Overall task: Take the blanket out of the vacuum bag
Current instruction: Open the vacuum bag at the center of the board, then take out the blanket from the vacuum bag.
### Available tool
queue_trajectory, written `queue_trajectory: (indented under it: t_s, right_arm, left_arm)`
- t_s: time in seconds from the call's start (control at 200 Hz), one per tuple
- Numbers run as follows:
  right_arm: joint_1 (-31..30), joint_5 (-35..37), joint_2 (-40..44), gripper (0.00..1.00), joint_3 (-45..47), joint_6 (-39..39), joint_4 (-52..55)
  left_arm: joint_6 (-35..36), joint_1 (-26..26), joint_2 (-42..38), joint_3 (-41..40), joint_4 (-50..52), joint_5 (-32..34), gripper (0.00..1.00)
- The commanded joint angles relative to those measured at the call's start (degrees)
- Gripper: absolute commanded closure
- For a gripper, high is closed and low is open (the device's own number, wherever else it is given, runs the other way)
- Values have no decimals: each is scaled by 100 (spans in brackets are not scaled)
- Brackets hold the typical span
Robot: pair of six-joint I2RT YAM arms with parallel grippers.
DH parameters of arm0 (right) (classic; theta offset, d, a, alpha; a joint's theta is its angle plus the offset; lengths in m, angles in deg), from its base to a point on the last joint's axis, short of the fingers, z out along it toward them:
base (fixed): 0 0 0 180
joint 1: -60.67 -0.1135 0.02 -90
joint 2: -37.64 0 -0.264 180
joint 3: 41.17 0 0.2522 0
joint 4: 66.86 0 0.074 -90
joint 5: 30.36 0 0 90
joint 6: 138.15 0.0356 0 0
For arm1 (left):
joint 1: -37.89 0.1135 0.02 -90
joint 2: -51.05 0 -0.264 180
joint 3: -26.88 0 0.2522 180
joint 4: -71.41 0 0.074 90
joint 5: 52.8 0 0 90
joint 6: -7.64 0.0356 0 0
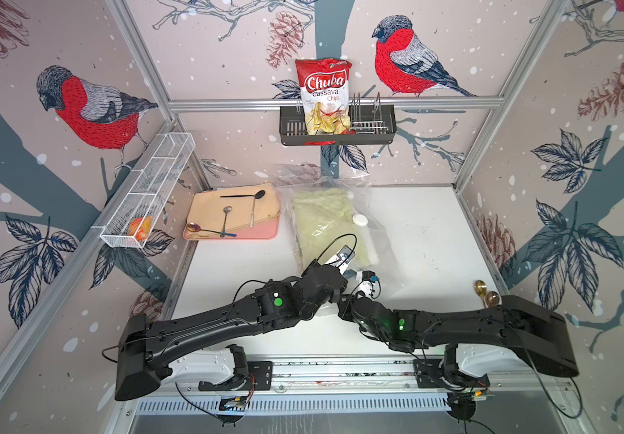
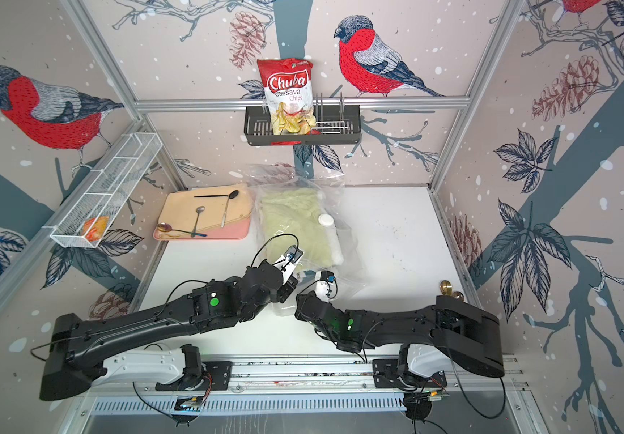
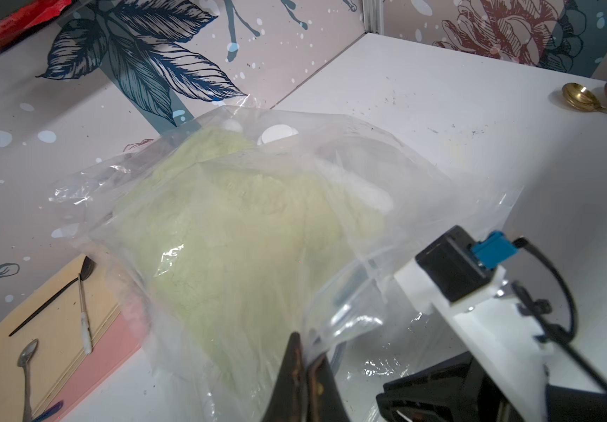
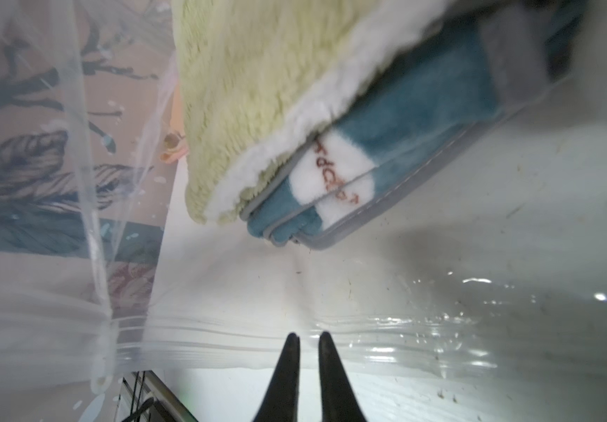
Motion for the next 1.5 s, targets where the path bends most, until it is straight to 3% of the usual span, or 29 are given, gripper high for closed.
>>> queue_trajectory:
  t_s: [0.0, 0.165, 0.3, 0.51, 0.77, 1.066, 1.256, 1.496]
  right_arm:
    - [-45, -81, -382, 86, -213, -84, -24]
    - [-361, 241, -782, 86, -608, -49, 369]
    - [-394, -172, -1199, 87, -499, 283, -15]
    - [-335, 73, -994, 87, -369, 285, 135]
    - [565, 56, 329, 87, 162, -116, 293]
    - [1961, -876, 1332, 86, 643, -394, -454]
    - [1896, -1097, 1213, 74, 895, 180, -1167]
    - [1349, -933, 325, 61, 1060, 932, -2875]
  left_arm:
    - [-57, 48, -45, -60, -365, -322, 100]
    - [-93, 134, -212, -162, -453, -485, 100]
    - [-133, 309, -423, -202, -476, -690, 100]
    - [-145, 376, -619, -317, -538, -919, 100]
    - [-147, 373, -547, -308, -442, -1104, 100]
    - [-155, 363, -381, -340, -463, -1535, 94]
    - [-141, 363, -378, -343, -517, -1693, 90]
    - [-173, 365, -379, -386, -601, -1890, 86]
